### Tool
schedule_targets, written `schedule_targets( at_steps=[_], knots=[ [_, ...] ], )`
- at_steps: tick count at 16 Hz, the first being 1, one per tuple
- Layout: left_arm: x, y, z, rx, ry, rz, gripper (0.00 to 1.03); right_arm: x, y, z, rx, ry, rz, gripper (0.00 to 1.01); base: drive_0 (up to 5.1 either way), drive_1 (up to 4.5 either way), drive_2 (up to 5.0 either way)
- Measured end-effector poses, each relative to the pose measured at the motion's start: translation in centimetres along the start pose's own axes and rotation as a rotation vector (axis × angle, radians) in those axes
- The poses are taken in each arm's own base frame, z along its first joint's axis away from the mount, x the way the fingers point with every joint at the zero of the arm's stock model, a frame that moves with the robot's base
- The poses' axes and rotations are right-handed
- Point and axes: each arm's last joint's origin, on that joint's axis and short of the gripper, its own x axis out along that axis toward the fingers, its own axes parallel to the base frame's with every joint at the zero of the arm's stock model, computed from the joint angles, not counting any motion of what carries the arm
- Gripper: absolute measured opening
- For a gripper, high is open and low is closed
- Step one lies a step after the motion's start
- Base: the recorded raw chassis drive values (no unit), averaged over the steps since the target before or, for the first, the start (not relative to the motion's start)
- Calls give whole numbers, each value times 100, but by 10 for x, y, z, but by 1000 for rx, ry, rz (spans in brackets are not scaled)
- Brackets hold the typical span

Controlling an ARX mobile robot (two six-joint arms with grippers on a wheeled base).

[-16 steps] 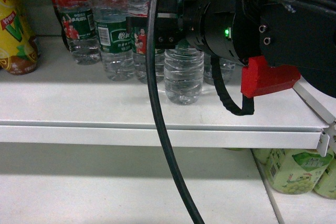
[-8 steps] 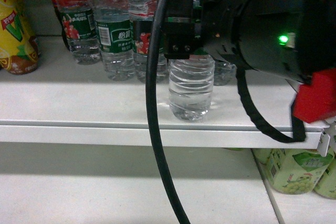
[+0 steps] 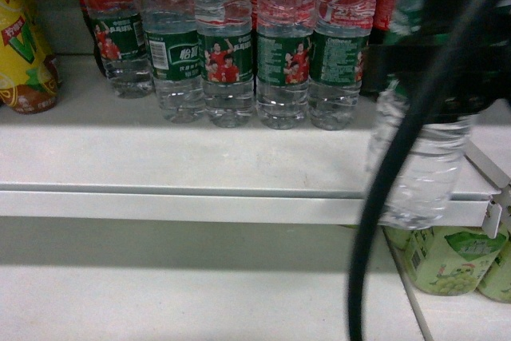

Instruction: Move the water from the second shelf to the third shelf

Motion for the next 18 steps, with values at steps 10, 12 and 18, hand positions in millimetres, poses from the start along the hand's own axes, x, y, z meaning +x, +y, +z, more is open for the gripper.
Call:
schedule_targets(
  at_steps=[10, 12, 18],
  knots=[
    [0, 0, 0, 0, 0, 0, 98, -109, -66, 27, 59, -193, -319, 43, 0, 0, 0],
    [0, 0, 0, 0, 0, 0, 98, -110, -76, 19, 43, -164, -399, 43, 0, 0, 0],
    [0, 0, 0, 0, 0, 0, 98, -119, -76, 16, 39, -174, -416, 42, 0, 0, 0]
  ],
)
